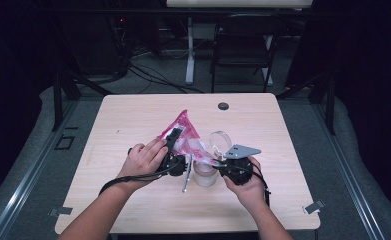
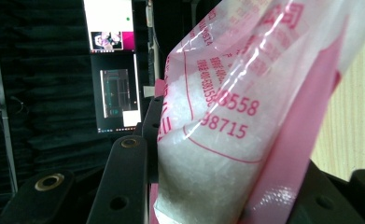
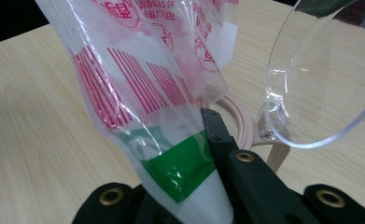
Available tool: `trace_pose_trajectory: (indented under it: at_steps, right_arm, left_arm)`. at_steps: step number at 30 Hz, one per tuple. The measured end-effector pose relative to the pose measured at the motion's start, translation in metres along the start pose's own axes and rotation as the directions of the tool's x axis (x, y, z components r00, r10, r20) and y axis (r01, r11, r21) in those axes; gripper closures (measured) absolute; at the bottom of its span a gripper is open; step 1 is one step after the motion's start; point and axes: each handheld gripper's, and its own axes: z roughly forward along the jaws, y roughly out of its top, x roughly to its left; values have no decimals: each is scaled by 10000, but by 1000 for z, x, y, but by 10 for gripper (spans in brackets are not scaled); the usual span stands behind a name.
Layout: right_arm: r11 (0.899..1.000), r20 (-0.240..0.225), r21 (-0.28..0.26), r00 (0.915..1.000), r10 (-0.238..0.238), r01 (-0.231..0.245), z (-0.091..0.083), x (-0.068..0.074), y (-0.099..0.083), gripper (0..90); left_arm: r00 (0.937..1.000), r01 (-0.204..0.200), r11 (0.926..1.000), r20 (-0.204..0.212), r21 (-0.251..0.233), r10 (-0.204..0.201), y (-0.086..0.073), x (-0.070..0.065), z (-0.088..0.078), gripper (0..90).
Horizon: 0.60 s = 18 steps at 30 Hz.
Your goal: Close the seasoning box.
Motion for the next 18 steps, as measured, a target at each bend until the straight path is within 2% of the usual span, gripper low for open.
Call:
trace_pose_trajectory:
  at_steps: [3,5,18]
  right_arm:
    - [10000,21,-47,10000,2,-2,-1,0,0,900]
    - [9999,33,-103,10000,19,-18,-1,1,1,900]
    - [10000,40,-35,10000,-53,53,-2,0,1,900]
  left_arm:
    - [9998,-77,9998,187,163,74,-1,0,0,654]
    - [9999,-131,9999,49,39,131,-1,-1,1,653]
    - [9999,-159,9999,60,27,159,-1,-1,1,642]
